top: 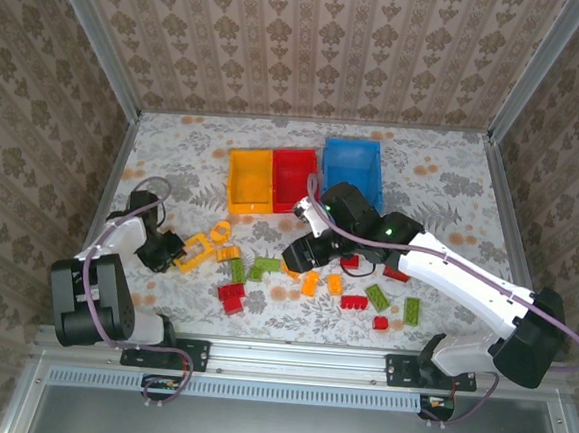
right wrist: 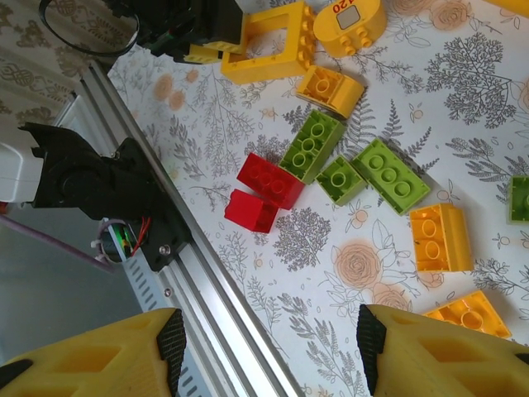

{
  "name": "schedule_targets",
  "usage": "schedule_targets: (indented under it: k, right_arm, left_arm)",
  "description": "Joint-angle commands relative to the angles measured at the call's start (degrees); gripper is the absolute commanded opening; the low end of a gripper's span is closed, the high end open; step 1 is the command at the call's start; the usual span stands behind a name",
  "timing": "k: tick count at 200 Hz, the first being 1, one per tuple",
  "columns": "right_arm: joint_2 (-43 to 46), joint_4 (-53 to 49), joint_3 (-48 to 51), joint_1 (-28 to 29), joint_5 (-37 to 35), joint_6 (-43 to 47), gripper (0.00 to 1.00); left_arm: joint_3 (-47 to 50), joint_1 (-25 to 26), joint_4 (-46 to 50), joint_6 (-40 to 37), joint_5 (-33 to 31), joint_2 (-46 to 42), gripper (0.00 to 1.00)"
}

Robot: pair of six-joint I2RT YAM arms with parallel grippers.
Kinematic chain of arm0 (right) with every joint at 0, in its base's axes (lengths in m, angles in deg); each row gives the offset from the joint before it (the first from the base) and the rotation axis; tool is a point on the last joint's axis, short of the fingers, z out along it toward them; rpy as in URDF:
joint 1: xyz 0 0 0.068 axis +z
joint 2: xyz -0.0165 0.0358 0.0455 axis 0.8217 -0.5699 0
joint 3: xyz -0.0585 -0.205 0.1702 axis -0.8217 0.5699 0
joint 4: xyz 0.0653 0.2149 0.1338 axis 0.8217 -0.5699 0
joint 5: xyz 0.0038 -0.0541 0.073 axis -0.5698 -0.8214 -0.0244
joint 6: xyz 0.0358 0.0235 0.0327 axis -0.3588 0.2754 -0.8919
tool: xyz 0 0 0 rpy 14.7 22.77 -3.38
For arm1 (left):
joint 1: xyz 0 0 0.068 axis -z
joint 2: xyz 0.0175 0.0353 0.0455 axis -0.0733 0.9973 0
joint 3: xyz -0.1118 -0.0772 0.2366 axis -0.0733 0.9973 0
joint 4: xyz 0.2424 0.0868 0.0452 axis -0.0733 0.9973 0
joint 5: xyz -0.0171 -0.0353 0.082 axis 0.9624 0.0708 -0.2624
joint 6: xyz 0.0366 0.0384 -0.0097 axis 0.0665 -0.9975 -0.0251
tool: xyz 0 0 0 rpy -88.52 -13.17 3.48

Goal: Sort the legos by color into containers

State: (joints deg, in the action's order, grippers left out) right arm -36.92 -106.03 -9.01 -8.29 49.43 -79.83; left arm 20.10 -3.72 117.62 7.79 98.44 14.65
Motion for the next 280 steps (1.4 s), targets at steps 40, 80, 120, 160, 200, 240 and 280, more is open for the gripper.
schedule_targets:
  k: [40, 80, 120, 160, 200, 240, 280]
  right_arm:
    - [-1.6, 0.4, -2.6, -0.5, -1.1, 0.6, 0.6]
    - [2.5, 1.4, -2.5, -5.6, -9.2, -2.9, 0.59]
    - [8.6, 0.6, -0.7, -15.4, -20.3, -9.3, 0.58]
    - [13.4, -4.8, 1.8, -24.3, -27.0, -15.6, 0.58]
    - [17.4, -8.1, 3.7, -28.3, -27.0, -16.4, 0.58]
    - [20.7, -10.0, 6.0, -30.6, -26.6, -17.2, 0.58]
    - [22.2, -11.3, 7.1, -32.4, -25.9, -17.1, 0.58]
  left_arm:
    - [-2.2, 2.1, 6.0, -1.1, -5.8, -4.6, 0.1]
    - [-14.3, 14.0, 13.9, -0.3, -10.6, -9.3, 0.04]
    - [-33.7, 36.4, 15.2, 2.7, -16.1, 2.8, 0.04]
    - [-59.0, 49.2, 16.0, 0.0, -18.3, 22.8, 0.04]
    - [-87.5, 53.8, 24.2, -1.5, -18.0, 44.6, 0.05]
    - [-106.7, 54.3, 31.2, 1.2, -17.5, 59.7, 0.01]
    - [-104.9, 55.3, 27.5, 2.0, -14.9, 61.1, 0.02]
